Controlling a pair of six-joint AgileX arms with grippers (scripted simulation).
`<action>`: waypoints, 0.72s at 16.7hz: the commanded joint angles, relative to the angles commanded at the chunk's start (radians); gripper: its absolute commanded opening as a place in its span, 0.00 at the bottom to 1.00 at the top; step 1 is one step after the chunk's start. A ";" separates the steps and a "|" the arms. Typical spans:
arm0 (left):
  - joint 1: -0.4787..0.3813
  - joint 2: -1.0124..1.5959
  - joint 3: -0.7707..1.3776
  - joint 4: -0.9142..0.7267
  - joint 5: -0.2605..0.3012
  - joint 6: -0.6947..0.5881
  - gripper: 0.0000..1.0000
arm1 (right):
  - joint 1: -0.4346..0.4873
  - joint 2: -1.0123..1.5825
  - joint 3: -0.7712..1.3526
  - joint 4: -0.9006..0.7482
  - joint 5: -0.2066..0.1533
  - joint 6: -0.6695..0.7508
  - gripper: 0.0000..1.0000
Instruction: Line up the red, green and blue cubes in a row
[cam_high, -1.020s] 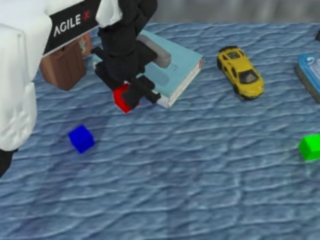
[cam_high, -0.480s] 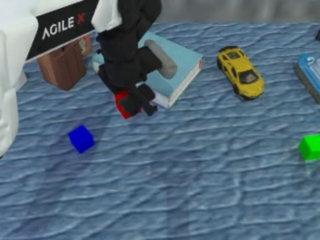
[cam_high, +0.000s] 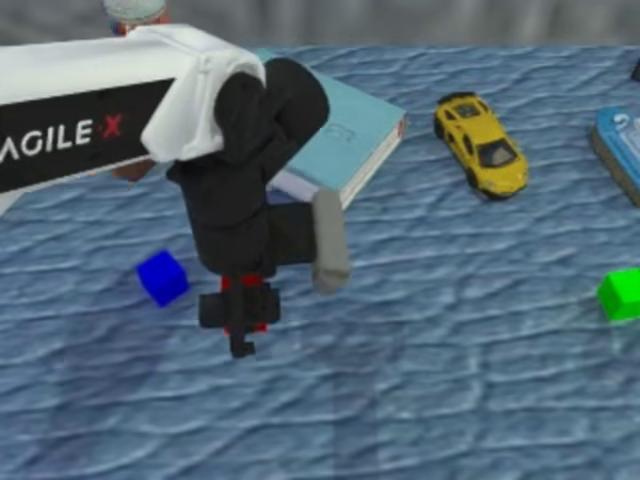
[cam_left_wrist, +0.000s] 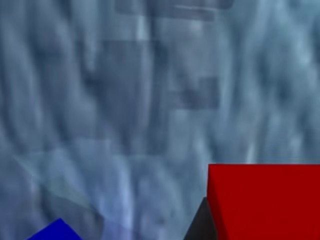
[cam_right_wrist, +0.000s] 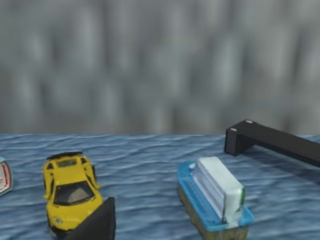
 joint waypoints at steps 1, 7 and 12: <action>-0.008 -0.023 -0.024 0.008 0.001 0.023 0.00 | 0.000 0.000 0.000 0.000 0.000 0.000 1.00; -0.009 -0.034 -0.040 0.015 0.000 0.039 0.00 | 0.000 0.000 0.000 0.000 0.000 0.000 1.00; -0.010 0.023 -0.132 0.178 0.000 0.036 0.00 | 0.000 0.000 0.000 0.000 0.000 0.000 1.00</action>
